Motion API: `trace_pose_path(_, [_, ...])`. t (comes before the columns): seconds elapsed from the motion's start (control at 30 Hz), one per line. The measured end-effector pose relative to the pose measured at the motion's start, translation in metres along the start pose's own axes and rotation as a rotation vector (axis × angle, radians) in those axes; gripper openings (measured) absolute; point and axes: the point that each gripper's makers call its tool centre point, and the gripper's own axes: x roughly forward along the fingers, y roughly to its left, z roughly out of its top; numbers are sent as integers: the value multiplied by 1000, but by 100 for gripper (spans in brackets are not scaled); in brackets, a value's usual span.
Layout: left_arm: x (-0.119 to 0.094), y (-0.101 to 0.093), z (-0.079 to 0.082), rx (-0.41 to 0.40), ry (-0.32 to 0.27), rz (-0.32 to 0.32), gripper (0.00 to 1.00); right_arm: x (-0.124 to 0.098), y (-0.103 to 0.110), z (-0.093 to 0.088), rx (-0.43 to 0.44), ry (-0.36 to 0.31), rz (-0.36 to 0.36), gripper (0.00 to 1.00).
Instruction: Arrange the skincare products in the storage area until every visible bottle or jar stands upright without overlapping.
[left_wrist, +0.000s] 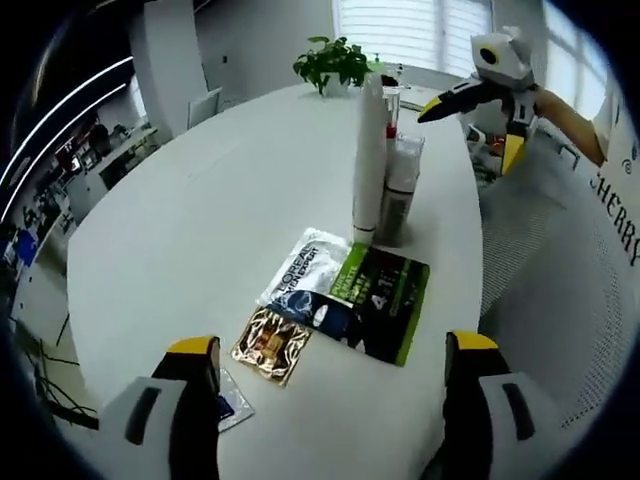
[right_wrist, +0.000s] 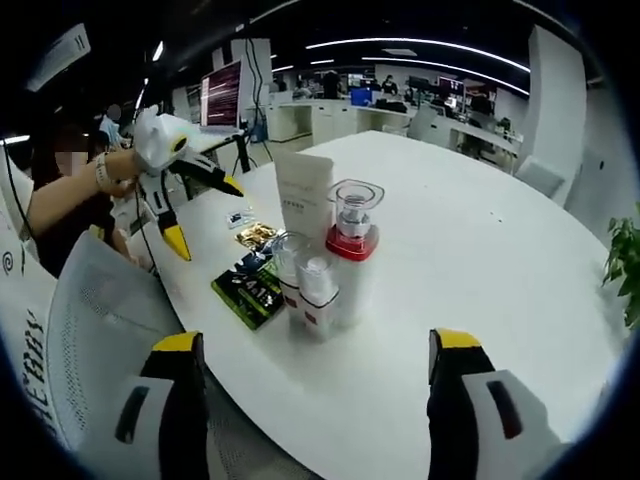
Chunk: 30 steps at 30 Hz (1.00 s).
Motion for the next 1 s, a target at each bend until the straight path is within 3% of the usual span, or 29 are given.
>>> trace_pose_path(0.2, [-8, -10, 6, -28, -38, 15, 95, 0, 0, 0, -7, -5, 7, 95])
trace_pose_path(0.27, [-11, -18, 3, -64, -26, 9, 95, 0, 1, 0, -12, -4, 13, 96])
trace_pose_path(0.4, [-12, -17, 3, -86, -54, 38, 99, -1, 2, 0, -17, -2, 14, 99])
trace_pose_path(0.87, [-22, -23, 8, -132, -66, 88, 99, -5, 1, 3, -37, 3, 7, 100])
trace_pose_path(1.0, [-25, -19, 2, -139, -49, 97, 99, -5, 1, 3, -35, 5, 0, 100])
